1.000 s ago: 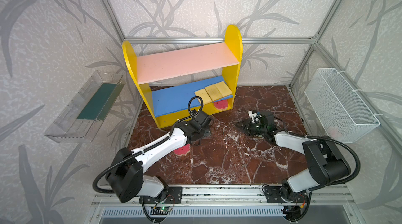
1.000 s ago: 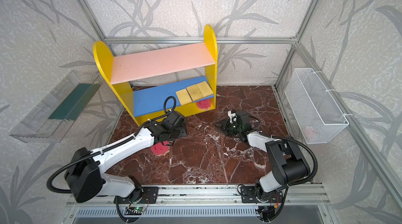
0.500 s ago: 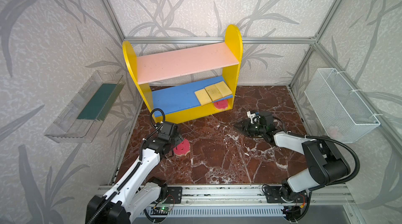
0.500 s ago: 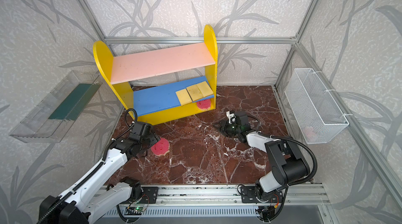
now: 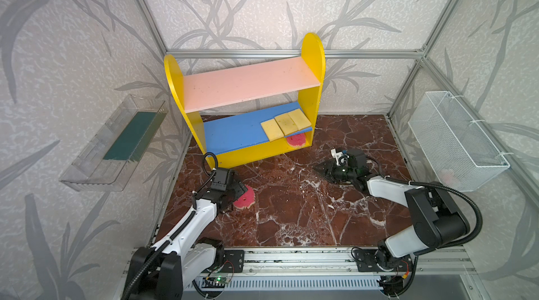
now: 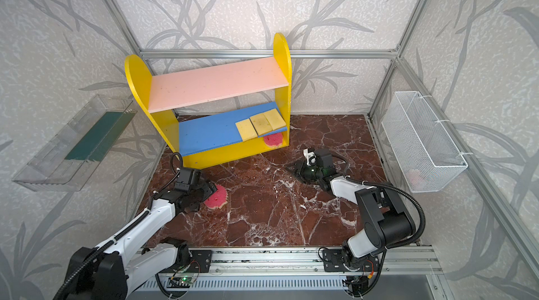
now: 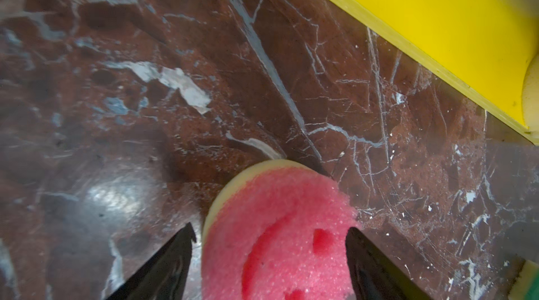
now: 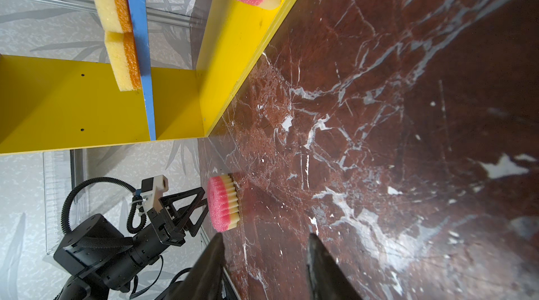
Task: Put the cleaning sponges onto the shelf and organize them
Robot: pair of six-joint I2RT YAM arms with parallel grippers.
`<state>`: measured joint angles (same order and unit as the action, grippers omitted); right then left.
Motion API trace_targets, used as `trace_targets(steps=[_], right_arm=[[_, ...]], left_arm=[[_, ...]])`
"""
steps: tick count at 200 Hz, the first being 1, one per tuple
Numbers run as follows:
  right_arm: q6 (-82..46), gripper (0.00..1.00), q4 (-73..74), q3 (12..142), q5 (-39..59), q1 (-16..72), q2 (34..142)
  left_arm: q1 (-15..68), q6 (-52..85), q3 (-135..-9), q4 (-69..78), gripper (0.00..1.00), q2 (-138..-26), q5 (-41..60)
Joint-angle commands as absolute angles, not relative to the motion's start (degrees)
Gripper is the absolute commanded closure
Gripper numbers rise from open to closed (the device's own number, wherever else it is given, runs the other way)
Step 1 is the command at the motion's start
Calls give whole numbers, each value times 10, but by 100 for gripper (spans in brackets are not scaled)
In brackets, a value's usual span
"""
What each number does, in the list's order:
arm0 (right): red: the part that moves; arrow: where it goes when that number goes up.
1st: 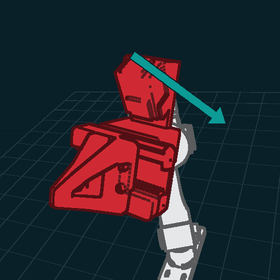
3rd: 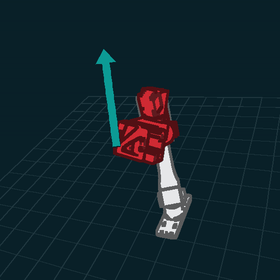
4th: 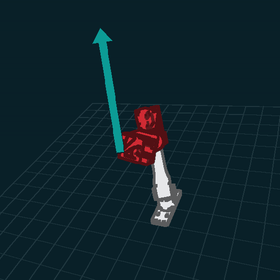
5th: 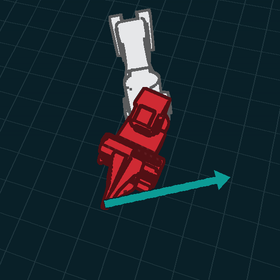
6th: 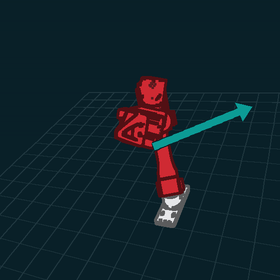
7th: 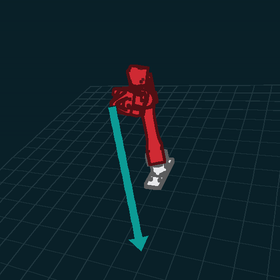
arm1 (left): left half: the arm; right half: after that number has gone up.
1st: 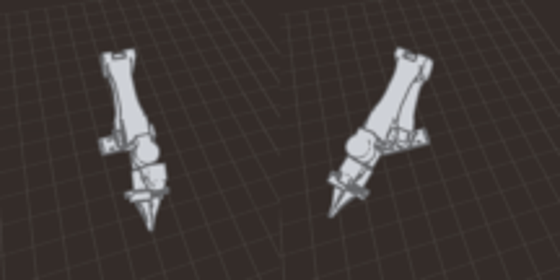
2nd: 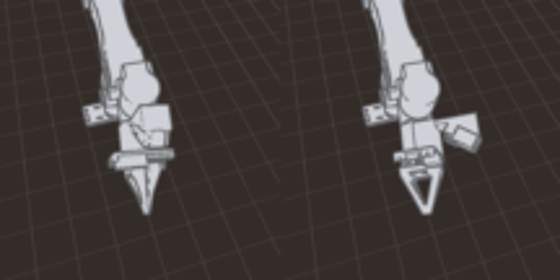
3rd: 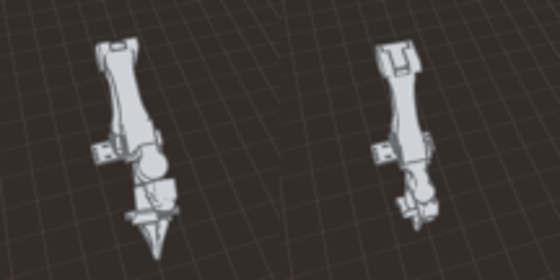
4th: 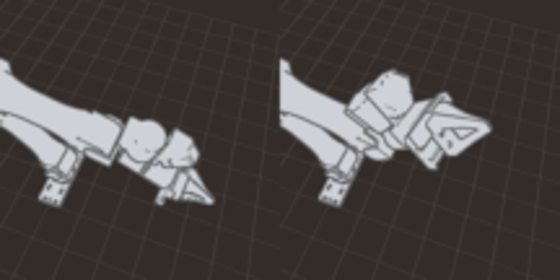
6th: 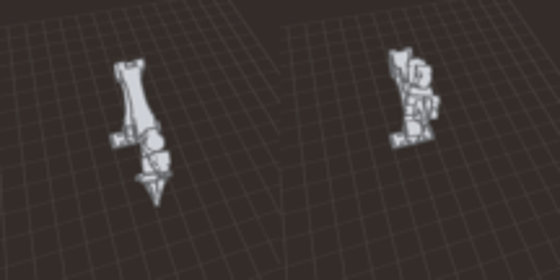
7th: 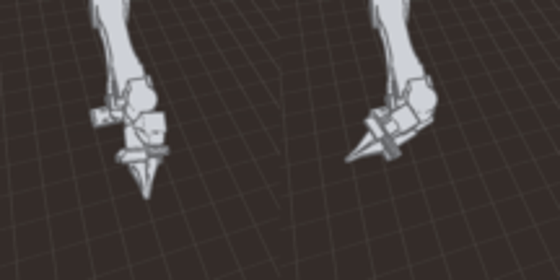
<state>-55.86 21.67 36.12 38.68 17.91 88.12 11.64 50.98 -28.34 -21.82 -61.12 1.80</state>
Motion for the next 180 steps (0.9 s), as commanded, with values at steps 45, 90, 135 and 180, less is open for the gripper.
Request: trace_targets(steps=[45, 90, 135, 180], right_arm=[[-549, 54, 219, 362, 401, 181, 887], [-532, 54, 201, 372, 401, 181, 893], [-469, 56, 104, 417, 360, 217, 896], [-446, 56, 70, 495, 371, 308, 945]], left_arm=[[271, 557, -317, -121, 16, -698, -11], [295, 557, -364, -114, 16, -731, -12], [292, 529, -371, -185, 13, -645, -41], [267, 512, -333, -231, 6, -536, -54]])
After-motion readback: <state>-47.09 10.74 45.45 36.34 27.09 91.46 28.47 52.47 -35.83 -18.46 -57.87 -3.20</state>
